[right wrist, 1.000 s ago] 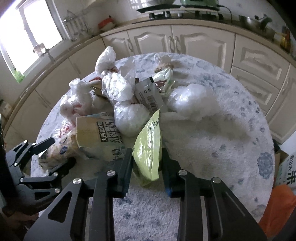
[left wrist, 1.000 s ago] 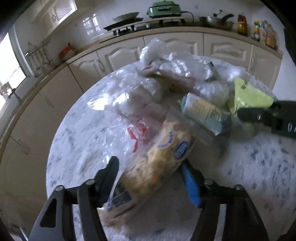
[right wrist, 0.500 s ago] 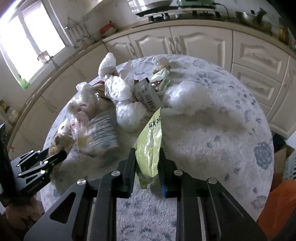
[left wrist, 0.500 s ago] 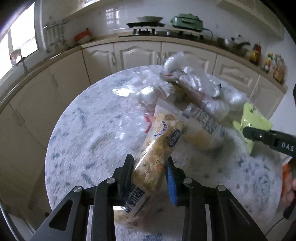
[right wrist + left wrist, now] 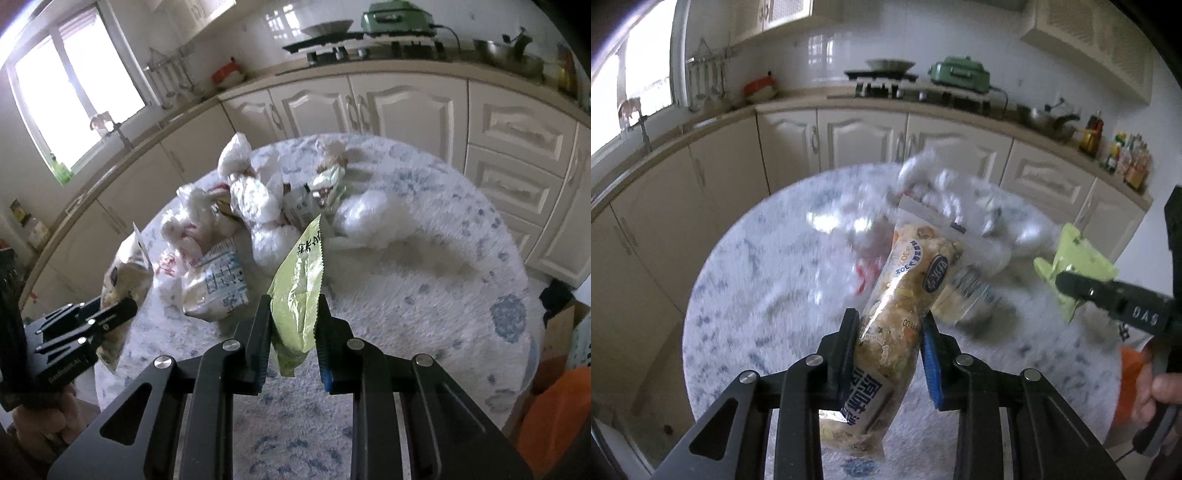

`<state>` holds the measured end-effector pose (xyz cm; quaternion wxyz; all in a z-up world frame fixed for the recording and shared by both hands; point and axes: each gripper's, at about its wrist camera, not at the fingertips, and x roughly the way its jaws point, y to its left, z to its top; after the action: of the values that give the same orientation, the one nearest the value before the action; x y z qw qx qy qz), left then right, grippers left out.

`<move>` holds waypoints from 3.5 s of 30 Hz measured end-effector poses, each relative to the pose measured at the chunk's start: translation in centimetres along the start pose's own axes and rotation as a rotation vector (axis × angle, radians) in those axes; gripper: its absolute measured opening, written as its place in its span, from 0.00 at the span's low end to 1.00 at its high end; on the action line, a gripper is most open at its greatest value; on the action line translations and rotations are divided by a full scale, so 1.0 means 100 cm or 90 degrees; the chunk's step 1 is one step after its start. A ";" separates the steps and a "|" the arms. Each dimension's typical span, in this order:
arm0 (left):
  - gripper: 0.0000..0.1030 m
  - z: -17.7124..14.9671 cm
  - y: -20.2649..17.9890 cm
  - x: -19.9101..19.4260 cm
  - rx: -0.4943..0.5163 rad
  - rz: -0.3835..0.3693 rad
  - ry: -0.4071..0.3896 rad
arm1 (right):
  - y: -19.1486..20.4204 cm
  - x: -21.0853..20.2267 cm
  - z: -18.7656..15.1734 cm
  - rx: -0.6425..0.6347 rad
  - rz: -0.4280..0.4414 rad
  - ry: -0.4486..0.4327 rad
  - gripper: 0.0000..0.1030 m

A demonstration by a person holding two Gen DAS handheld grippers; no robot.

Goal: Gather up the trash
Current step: 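Carry both items to the blue bucket and open both tools over it, then swing both tools back from the bucket to the table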

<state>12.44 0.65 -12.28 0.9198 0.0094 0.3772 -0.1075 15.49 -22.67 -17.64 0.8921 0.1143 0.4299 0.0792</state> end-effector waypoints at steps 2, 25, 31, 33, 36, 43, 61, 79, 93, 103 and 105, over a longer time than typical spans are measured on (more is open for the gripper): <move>0.27 0.006 -0.003 -0.011 -0.002 -0.001 -0.018 | -0.002 -0.008 0.002 -0.001 0.000 -0.013 0.21; 0.27 0.063 -0.135 -0.036 0.113 -0.171 -0.128 | -0.128 -0.166 0.018 0.114 -0.116 -0.228 0.21; 0.27 0.088 -0.191 0.017 0.166 -0.253 -0.082 | -0.207 -0.192 -0.003 0.198 -0.198 -0.232 0.21; 0.27 0.093 -0.210 0.037 0.181 -0.280 -0.060 | -0.229 -0.193 -0.010 0.223 -0.218 -0.224 0.21; 0.27 0.096 -0.243 0.073 0.206 -0.320 -0.010 | -0.267 -0.188 -0.024 0.262 -0.242 -0.203 0.21; 0.27 0.102 -0.318 0.162 0.261 -0.349 0.090 | -0.343 -0.151 -0.052 0.351 -0.255 -0.150 0.21; 0.47 0.110 -0.496 0.379 0.335 -0.312 0.300 | -0.463 -0.054 -0.082 0.469 -0.239 -0.033 0.25; 0.93 0.128 -0.473 0.320 0.330 -0.238 0.161 | -0.432 -0.096 -0.097 0.514 -0.267 -0.081 1.00; 0.99 0.144 -0.320 0.130 0.240 -0.249 -0.044 | -0.295 -0.161 -0.030 0.385 -0.255 -0.171 1.00; 0.99 0.115 -0.210 0.020 0.164 -0.183 -0.159 | -0.169 -0.182 0.031 0.241 -0.206 -0.235 1.00; 0.99 0.100 -0.188 0.002 0.147 -0.168 -0.176 | -0.145 -0.182 0.041 0.212 -0.197 -0.242 1.00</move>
<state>15.66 -18.77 -4.03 0.9335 0.0505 0.2310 -0.2697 8.09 -41.53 -5.45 0.9271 0.2049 0.2745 -0.1523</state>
